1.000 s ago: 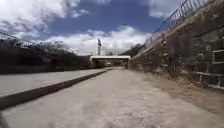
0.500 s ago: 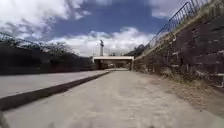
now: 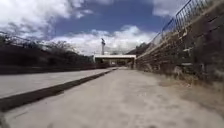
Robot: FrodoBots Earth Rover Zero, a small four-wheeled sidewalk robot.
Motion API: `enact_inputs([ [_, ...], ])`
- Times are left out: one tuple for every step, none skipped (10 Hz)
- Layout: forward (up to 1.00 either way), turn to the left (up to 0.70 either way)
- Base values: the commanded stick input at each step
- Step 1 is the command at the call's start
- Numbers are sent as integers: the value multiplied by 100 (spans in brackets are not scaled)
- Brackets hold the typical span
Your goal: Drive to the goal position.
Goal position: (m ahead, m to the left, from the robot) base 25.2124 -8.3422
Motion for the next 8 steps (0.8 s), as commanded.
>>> enact_inputs([
  [100,-15],
  [100,-25],
  [100,-18],
  [100,-8],
  [100,0],
  [100,0],
  [100,0],
  [100,0],
])
